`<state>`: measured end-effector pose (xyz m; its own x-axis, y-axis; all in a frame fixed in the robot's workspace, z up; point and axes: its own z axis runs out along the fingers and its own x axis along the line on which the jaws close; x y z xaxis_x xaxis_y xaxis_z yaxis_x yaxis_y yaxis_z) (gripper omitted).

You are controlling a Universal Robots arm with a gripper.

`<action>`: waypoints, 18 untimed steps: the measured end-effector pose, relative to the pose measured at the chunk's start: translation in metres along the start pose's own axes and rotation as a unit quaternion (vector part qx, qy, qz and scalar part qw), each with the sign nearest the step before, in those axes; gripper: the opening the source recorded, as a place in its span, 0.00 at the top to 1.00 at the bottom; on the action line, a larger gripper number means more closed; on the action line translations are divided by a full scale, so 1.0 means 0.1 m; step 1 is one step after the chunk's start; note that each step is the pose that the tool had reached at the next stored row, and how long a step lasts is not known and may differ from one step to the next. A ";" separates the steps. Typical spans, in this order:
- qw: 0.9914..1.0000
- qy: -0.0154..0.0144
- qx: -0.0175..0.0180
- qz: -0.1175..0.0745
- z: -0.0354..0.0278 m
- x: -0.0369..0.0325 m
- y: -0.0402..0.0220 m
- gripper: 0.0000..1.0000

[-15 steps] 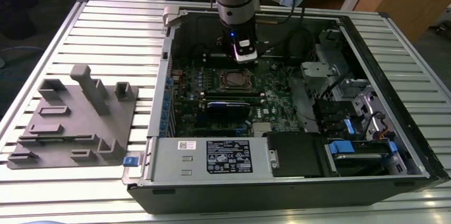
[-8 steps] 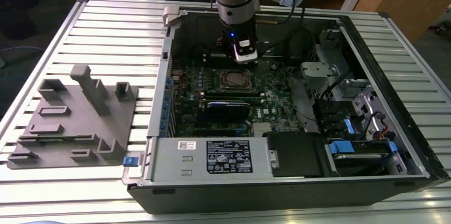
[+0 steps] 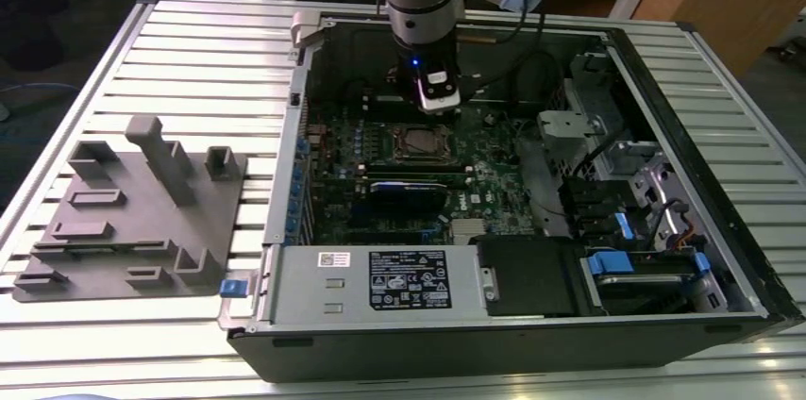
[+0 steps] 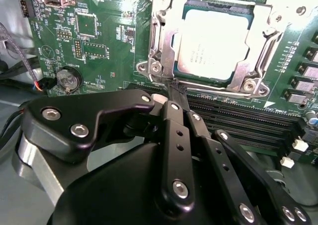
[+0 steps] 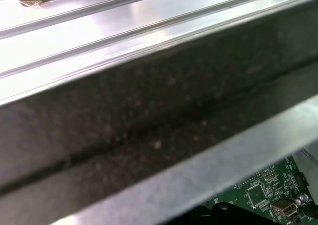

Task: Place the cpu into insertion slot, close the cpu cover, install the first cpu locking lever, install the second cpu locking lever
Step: 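Install the first cpu locking lever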

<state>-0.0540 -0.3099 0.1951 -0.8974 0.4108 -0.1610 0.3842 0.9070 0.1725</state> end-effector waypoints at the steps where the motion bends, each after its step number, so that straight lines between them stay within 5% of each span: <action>1: 1.000 0.000 0.000 0.000 0.003 0.001 -0.001 0.89; 18: 1.000 0.000 0.000 0.000 -0.003 -0.076 0.036 0.89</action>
<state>-0.0459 -0.3098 0.1972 -0.8974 0.4108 -0.1609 0.3842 0.9069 0.1728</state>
